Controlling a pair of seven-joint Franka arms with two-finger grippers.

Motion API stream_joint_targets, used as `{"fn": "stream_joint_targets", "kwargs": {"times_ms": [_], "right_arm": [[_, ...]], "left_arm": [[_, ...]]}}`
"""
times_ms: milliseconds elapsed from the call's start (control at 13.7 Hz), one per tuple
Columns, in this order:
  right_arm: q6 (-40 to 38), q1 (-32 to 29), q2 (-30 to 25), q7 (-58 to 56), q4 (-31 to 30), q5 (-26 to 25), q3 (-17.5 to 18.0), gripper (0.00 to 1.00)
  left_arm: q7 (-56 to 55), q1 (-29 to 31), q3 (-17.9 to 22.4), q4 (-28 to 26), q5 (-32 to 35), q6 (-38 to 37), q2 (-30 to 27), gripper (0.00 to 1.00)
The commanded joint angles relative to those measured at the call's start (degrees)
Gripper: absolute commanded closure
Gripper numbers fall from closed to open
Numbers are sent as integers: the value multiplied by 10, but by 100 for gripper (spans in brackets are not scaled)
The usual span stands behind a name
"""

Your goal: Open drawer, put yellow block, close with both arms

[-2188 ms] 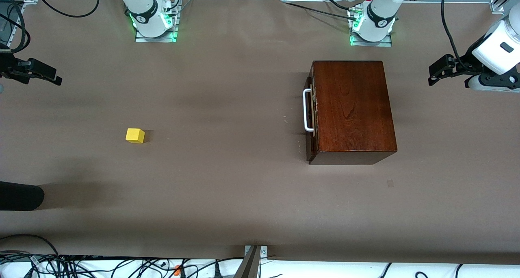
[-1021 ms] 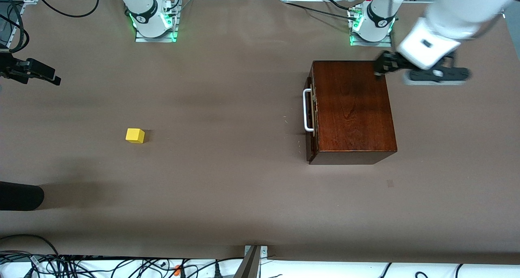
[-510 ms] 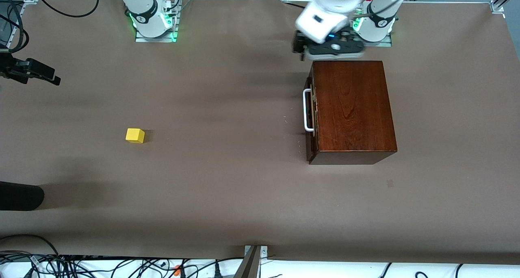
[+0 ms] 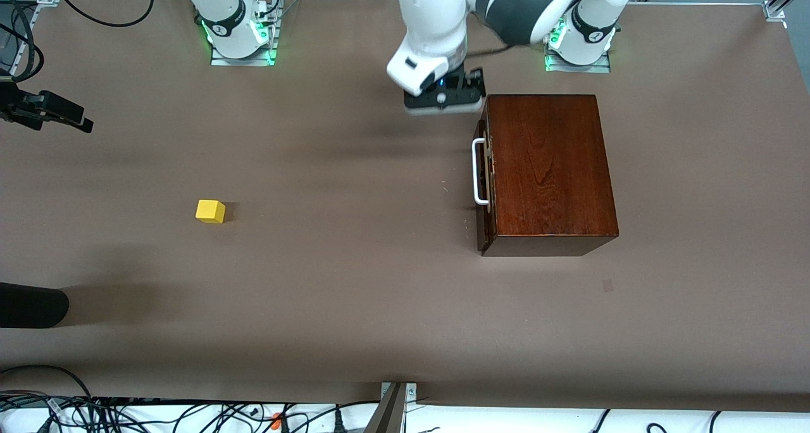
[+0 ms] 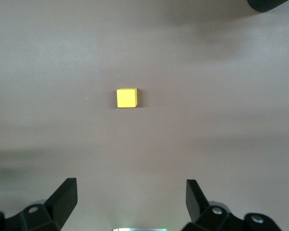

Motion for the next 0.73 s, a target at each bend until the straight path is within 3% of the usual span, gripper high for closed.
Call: {"fn": "stream_joint_targets", "kwargs": {"times_ms": [0,365,656], "right_arm": [[-11,0,-2,-9,7,-2,-2,0],[-12,0,-2,-9,7,-2,-2,0],[-29,0,-2,-7,7,-2,-4,0]], "left_arm": [[0,1,1,-30,40,41,19,0],[5,20,6,-92,84,85,34,0],[5,24,6,-93,118,100,78,0]]}}
